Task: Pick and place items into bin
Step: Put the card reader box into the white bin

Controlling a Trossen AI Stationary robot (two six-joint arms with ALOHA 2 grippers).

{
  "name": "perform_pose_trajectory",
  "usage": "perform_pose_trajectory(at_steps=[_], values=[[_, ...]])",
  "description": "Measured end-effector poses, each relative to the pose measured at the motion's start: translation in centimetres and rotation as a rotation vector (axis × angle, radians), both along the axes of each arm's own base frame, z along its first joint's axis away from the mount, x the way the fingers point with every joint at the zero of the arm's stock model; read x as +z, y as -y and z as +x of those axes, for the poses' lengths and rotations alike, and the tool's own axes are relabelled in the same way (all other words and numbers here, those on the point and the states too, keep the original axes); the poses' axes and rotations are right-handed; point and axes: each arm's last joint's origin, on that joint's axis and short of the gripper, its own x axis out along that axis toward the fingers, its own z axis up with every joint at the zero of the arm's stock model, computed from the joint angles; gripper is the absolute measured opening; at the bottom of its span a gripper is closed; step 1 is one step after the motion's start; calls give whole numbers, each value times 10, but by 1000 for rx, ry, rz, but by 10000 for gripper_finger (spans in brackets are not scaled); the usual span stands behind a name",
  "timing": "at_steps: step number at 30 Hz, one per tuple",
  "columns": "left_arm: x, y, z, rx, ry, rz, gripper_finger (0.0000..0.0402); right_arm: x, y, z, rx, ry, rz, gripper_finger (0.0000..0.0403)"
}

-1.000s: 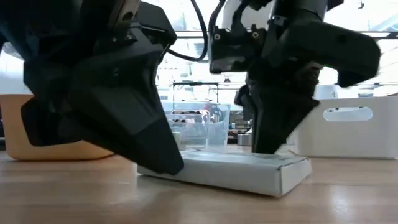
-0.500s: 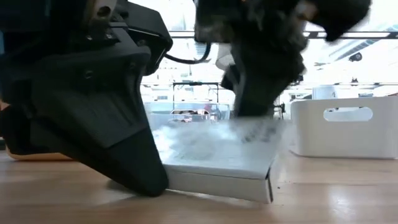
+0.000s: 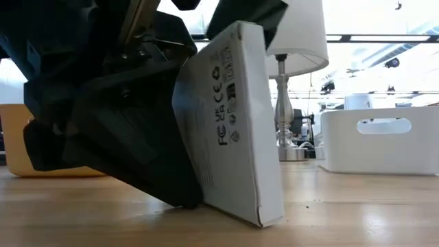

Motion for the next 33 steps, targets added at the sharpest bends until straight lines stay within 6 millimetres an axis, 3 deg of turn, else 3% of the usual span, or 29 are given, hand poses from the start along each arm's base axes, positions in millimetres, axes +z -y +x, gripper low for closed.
perform_pose_trajectory(at_steps=[11, 18, 24, 27, 33], values=[[0, 2, -1, -5, -2, 1, 0, -12, 1, -16, -127, -172, -48, 22], [0, 2, -1, -5, 0, 0, 0, -13, -45, -46, -200, -167, -79, 103], [3, 5, 5, -111, 53, -1, 0, -11, -75, -70, -429, 44, -201, 167], [5, 4, 9, -172, 64, 2, 0, -15, -82, -74, -549, 146, -222, 189], [4, 2, 9, -227, 62, 25, 0, -50, -103, -57, -617, 188, -91, 213]])
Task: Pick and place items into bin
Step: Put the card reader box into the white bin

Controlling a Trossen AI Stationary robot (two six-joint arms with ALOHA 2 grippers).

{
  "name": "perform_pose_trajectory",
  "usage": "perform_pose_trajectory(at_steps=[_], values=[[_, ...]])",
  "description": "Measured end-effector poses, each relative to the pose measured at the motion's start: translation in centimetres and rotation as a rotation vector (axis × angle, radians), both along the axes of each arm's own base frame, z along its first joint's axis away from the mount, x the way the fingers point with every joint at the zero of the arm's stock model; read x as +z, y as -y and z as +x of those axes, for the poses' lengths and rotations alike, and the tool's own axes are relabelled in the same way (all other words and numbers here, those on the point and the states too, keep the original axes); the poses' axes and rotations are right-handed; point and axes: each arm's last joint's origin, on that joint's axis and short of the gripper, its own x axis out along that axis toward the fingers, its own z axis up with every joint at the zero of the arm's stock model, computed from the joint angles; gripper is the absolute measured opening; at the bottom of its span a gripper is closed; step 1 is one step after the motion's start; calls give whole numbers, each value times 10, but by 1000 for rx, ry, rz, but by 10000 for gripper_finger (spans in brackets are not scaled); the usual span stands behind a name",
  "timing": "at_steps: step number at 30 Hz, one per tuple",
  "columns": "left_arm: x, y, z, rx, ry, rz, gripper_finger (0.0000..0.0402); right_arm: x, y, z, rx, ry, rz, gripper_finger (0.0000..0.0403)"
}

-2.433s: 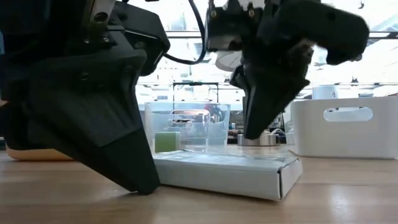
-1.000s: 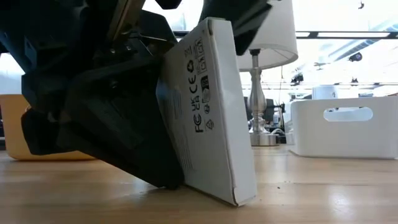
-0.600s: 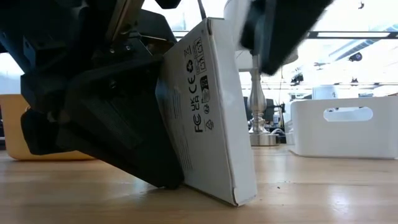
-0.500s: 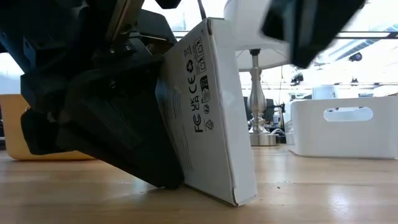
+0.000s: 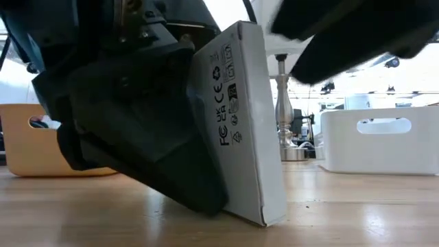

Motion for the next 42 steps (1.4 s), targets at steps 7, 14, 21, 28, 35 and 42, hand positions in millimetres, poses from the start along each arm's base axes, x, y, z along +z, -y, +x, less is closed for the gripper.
perform_pose_trajectory(at_steps=[7, 14, 21, 28, 35, 42], values=[[0, 2, -1, -68, -1, 27, 0, -4, -9, 12, -42, -22, -79, 217], [0, 2, -2, -123, -2, 57, 0, -7, -19, 28, -75, 13, -72, 217], [0, 3, -5, -186, -16, 91, 0, -11, -26, 39, -95, -10, -116, 208], [2, 2, -6, -199, -17, 94, 0, -10, -16, 43, -174, -6, -126, 173], [2, 3, -8, -208, -22, 104, 0, -10, -15, 45, -165, -11, -123, 97], [8, 1, -24, -219, -86, 162, 0, -2, -13, 44, -155, -53, -130, 17]])
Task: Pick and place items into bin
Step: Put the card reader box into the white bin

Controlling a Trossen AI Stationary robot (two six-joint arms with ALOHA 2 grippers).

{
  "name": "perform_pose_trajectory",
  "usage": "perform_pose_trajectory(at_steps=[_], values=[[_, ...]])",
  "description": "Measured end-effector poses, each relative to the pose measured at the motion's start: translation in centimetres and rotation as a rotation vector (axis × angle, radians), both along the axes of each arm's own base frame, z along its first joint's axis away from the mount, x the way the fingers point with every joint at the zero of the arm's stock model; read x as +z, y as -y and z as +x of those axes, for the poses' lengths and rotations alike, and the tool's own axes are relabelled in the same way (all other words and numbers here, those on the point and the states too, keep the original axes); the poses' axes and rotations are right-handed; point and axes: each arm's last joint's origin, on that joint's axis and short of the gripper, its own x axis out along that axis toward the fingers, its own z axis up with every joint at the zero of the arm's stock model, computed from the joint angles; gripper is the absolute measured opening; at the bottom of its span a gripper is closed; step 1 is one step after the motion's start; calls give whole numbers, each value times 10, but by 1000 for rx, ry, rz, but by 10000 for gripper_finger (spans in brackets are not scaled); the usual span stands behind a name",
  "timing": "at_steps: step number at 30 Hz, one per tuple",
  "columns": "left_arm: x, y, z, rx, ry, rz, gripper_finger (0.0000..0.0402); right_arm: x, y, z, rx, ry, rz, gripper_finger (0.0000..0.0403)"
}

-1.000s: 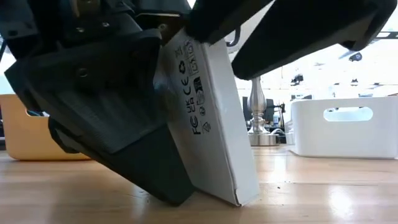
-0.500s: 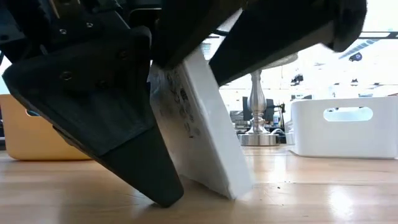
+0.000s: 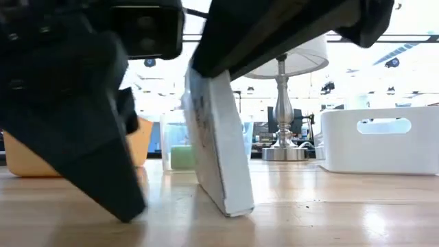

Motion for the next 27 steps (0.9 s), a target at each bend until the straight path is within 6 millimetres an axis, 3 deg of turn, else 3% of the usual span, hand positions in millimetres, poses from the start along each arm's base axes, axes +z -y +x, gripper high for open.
perform_pose_trajectory(at_steps=[11, 18, 27], values=[[24, -3, -34, 152, 39, 63, 0, 39, 3, -20, -115, -39, -23, 12], [26, -14, -48, 226, 50, 61, 0, 55, 3, -24, -126, -35, -35, 11], [38, -20, -56, 274, 85, 6, 0, 110, 20, -45, -221, 21, -46, 11]])
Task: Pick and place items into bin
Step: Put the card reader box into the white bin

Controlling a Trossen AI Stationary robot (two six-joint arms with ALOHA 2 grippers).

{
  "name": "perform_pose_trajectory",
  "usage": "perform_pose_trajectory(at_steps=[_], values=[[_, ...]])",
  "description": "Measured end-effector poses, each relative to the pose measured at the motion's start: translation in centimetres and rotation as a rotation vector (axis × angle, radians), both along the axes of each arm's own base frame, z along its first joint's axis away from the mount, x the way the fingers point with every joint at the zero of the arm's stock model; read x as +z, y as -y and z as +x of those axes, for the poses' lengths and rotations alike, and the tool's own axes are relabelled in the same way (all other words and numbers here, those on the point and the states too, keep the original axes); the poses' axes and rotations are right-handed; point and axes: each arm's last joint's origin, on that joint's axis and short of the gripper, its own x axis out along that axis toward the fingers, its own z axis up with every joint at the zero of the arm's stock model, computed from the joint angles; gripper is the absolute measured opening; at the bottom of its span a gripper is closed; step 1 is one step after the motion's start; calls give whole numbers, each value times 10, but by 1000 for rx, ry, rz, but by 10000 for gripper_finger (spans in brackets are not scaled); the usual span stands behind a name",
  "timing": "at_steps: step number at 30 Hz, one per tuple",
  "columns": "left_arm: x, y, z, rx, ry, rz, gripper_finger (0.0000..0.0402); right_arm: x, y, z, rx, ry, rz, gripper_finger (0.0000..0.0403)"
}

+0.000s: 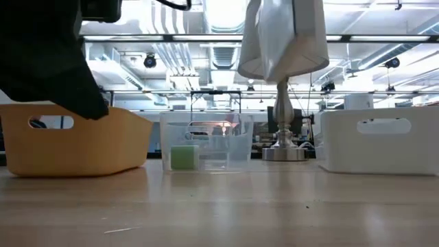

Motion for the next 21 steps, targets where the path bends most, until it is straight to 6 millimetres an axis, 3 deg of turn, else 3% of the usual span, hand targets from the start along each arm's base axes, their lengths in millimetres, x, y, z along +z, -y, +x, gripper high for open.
perform_pose_trajectory(at_steps=[5, 10, 17, 21], values=[[10, -3, -1, 4, 26, -23, 0, 39, 24, -6, -8, 56, 34, 11], [20, -6, -2, 6, 50, -42, 0, 60, 75, -2, -12, -86, 117, 11], [27, -11, -6, -9, 77, -49, 0, 52, 156, -27, -110, -356, 282, 11], [26, -12, -8, -7, 75, -45, 0, 31, 183, -49, -149, -514, 354, 11]])
